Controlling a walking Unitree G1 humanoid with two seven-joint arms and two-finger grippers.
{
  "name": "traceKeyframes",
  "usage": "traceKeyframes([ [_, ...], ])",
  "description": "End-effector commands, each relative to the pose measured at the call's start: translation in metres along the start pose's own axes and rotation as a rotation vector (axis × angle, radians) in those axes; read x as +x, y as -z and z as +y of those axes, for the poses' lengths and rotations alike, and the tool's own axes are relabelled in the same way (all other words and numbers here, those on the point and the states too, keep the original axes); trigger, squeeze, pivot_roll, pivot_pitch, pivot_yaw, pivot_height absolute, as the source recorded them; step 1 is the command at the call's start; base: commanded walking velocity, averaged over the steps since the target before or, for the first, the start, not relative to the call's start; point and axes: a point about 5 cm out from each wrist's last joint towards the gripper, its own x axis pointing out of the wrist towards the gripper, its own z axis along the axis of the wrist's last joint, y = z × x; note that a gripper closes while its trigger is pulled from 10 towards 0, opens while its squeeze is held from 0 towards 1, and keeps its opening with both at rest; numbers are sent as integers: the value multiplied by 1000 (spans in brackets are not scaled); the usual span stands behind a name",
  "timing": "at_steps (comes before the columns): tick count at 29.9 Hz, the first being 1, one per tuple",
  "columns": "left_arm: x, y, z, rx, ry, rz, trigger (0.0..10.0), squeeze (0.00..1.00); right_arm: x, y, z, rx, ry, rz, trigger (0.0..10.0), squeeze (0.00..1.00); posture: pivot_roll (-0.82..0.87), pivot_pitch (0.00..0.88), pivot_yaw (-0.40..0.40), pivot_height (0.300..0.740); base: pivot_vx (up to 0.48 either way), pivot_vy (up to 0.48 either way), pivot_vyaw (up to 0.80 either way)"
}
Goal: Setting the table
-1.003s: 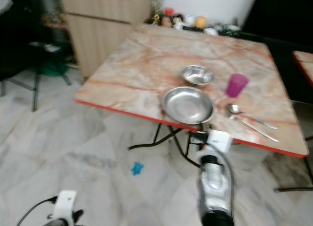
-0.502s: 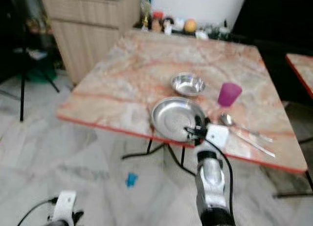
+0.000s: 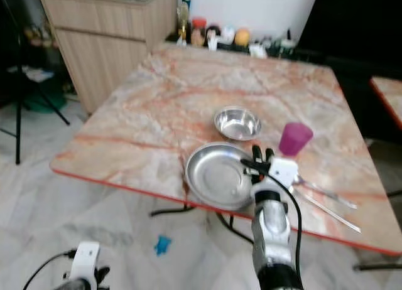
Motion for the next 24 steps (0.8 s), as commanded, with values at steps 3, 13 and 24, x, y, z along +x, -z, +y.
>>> traceKeyframes([
  [3,-1,6,0,-10,0,16,10000,0,0,-5,-7,77,50,-6,10000,1000,90,0,-60,740,0,0,0],
  [13,-1,6,1,-9,-4,16,10000,0,-9,-8,-4,182,10,27,10000,1000,87,0,-63,740,0,0,0],
  [24,-1,6,0,-6,-3,16,10000,0,-27,-1,-10,162,-1,154,10000,0,83,0,-65,740,0,0,0],
])
